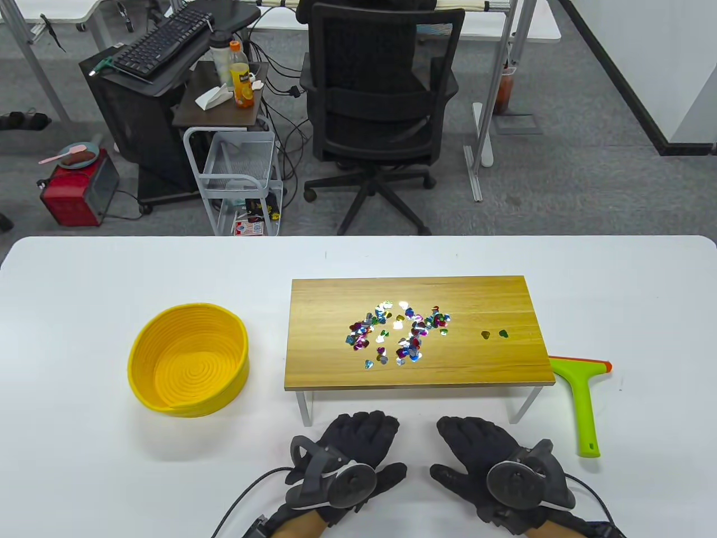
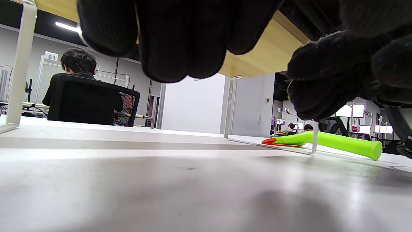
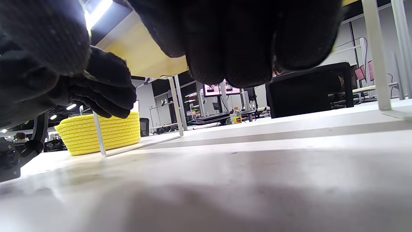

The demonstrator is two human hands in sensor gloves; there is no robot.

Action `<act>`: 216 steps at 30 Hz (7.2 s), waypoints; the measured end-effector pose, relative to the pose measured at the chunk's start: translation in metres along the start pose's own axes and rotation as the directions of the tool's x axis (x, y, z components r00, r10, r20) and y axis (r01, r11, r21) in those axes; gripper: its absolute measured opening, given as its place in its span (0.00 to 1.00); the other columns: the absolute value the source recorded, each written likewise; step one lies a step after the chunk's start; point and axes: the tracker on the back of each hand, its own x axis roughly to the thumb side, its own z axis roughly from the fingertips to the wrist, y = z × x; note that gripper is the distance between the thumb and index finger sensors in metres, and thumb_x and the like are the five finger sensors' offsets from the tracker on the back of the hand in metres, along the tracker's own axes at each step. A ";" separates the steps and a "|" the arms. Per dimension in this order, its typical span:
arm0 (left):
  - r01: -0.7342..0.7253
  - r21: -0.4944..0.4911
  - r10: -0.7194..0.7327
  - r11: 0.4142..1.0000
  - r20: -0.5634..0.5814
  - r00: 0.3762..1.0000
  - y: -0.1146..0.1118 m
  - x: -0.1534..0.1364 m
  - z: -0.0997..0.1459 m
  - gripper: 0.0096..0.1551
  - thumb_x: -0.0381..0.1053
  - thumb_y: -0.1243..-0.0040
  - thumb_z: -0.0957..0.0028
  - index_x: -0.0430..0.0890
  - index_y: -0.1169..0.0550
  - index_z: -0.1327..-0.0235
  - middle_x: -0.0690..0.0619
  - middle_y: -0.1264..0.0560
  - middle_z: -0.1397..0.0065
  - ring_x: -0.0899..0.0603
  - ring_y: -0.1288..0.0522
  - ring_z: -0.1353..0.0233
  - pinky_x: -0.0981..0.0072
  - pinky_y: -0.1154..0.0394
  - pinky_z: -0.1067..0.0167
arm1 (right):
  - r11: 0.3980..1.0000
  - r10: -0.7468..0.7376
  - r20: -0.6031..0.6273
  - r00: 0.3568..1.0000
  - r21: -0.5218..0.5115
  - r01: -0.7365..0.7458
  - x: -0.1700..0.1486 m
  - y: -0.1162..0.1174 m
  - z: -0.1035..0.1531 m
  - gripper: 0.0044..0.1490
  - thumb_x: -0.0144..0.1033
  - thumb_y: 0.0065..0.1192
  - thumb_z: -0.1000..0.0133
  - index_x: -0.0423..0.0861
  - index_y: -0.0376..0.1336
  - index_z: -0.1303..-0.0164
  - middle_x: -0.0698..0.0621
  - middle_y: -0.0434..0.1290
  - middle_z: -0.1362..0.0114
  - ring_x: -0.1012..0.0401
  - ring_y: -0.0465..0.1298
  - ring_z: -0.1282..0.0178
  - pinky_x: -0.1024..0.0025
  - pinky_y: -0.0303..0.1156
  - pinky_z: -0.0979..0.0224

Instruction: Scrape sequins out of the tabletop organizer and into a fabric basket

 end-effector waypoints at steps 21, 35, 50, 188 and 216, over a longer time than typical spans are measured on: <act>0.021 0.003 -0.021 1.000 0.006 1.000 0.002 0.004 0.001 0.46 0.78 0.47 0.58 0.49 0.27 0.35 0.46 0.22 0.30 0.37 0.20 0.36 0.38 0.25 0.38 | 0.849 -0.012 -0.059 0.998 -0.528 -0.021 0.016 -0.182 0.018 0.35 0.52 0.74 0.39 0.44 0.65 0.30 0.44 0.79 0.35 0.46 0.84 0.46 0.54 0.80 0.45; 0.023 0.017 -0.024 1.000 0.014 1.000 0.004 0.009 0.001 0.46 0.78 0.48 0.58 0.49 0.27 0.35 0.46 0.21 0.30 0.37 0.19 0.36 0.38 0.25 0.38 | 0.931 -0.007 -0.603 0.797 -0.295 -0.215 -0.109 -0.175 0.016 0.31 0.32 0.71 0.36 0.41 0.61 0.25 0.40 0.75 0.29 0.42 0.81 0.40 0.49 0.78 0.41; 0.023 0.016 -0.023 1.000 0.010 1.000 0.005 0.008 0.001 0.46 0.78 0.47 0.58 0.49 0.27 0.35 0.46 0.21 0.30 0.37 0.19 0.37 0.39 0.24 0.40 | 0.997 0.078 -0.854 0.514 0.071 -0.034 -0.177 -0.109 0.023 0.54 0.59 0.72 0.39 0.37 0.51 0.19 0.33 0.64 0.21 0.34 0.76 0.35 0.41 0.75 0.38; 0.022 -0.017 -0.022 1.000 0.009 1.000 0.001 0.008 0.000 0.45 0.78 0.48 0.58 0.49 0.25 0.37 0.46 0.20 0.31 0.37 0.19 0.37 0.38 0.23 0.40 | 0.907 0.325 -0.149 0.934 0.327 -0.264 -0.002 -0.132 -0.163 0.39 0.41 0.64 0.42 0.44 0.58 0.20 0.41 0.72 0.27 0.42 0.79 0.40 0.41 0.74 0.36; 0.032 -0.023 -0.032 0.999 0.011 0.999 0.000 0.009 -0.001 0.45 0.78 0.48 0.57 0.49 0.25 0.37 0.46 0.20 0.31 0.37 0.19 0.37 0.38 0.24 0.40 | 0.928 0.319 -0.138 0.938 0.248 -0.279 -0.009 -0.151 -0.138 0.40 0.41 0.61 0.40 0.40 0.54 0.20 0.39 0.70 0.27 0.42 0.78 0.40 0.41 0.73 0.36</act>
